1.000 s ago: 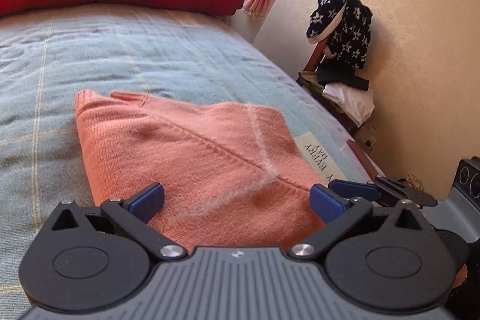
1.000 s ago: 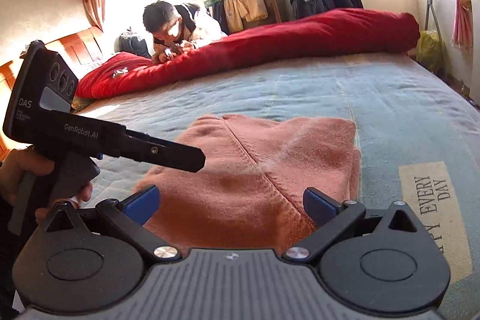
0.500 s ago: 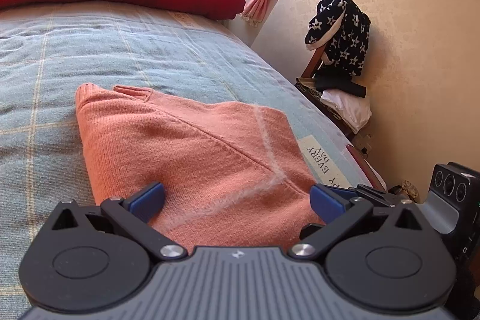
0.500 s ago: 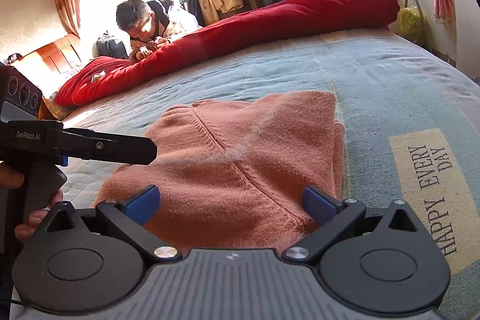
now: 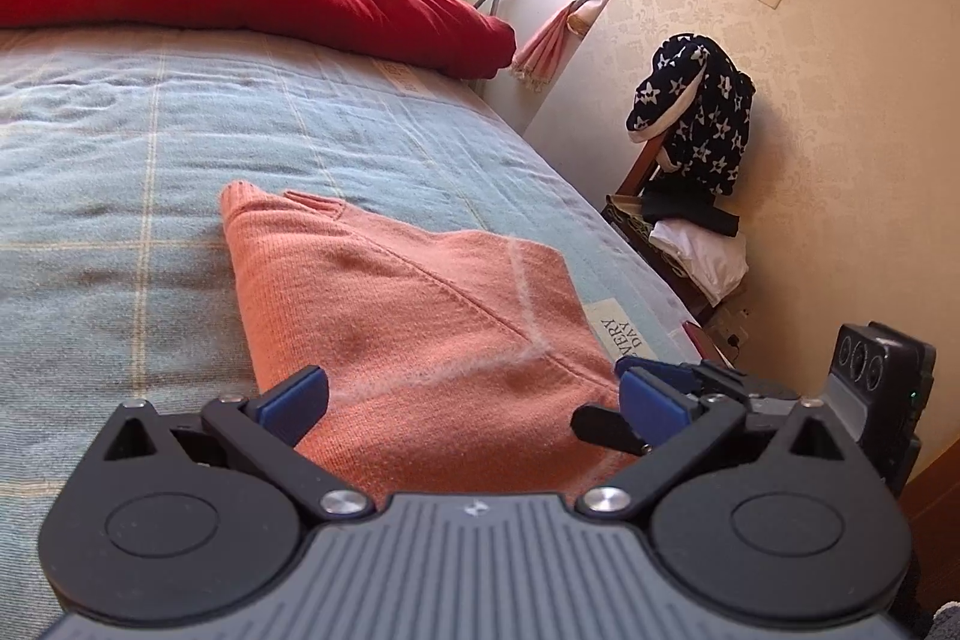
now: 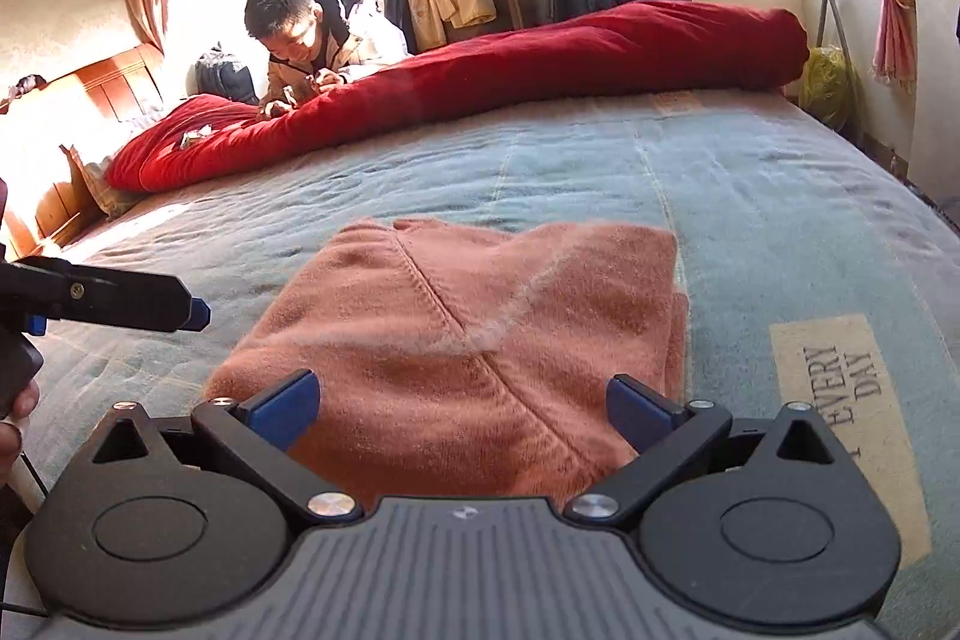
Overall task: Fold clothes
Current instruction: 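Move both open grippers to one end of the folded sweater, then roll both grippers sideways and close them on the sweater's end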
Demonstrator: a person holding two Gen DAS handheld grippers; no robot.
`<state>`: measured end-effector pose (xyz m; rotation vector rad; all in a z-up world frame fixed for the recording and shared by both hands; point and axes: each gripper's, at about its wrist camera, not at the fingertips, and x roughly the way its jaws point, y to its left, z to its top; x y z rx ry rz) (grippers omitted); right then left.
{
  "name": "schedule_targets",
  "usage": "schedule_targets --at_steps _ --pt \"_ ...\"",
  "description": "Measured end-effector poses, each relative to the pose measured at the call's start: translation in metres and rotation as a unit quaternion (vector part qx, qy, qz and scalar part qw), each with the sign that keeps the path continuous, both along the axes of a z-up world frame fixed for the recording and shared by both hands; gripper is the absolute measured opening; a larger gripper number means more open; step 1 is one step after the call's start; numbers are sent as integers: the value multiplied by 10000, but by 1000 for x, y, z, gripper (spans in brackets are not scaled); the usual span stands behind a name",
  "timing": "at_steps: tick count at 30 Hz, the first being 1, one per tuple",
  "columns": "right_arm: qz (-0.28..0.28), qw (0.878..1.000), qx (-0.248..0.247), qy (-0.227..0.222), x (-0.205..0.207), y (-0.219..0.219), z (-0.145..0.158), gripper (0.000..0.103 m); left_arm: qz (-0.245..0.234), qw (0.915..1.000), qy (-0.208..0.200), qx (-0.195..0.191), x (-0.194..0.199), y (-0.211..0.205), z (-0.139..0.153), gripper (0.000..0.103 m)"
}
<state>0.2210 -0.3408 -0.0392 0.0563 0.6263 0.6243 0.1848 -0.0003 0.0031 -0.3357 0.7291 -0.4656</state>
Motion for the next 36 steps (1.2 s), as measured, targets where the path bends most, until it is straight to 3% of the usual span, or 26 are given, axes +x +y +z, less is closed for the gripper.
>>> schedule_targets --at_steps 6,15,21,27,30,36 --pt "300 9991 259 152 44 9 17 103 250 9997 29 -20 1 14 3 102" --pt "406 9939 438 926 105 19 -25 103 438 9989 137 110 6 34 -6 102" --pt "-125 9941 433 989 80 2 -8 103 455 9988 163 24 2 37 -10 102" --pt "252 9903 781 1125 32 -8 -6 103 211 9997 108 -69 -4 21 -6 102" --pt "161 9916 693 1076 18 -16 -18 103 87 9999 104 -63 -9 12 -5 102" --pt "-21 9862 1153 1188 9 -50 -4 103 167 9996 135 -189 -16 20 -7 102"
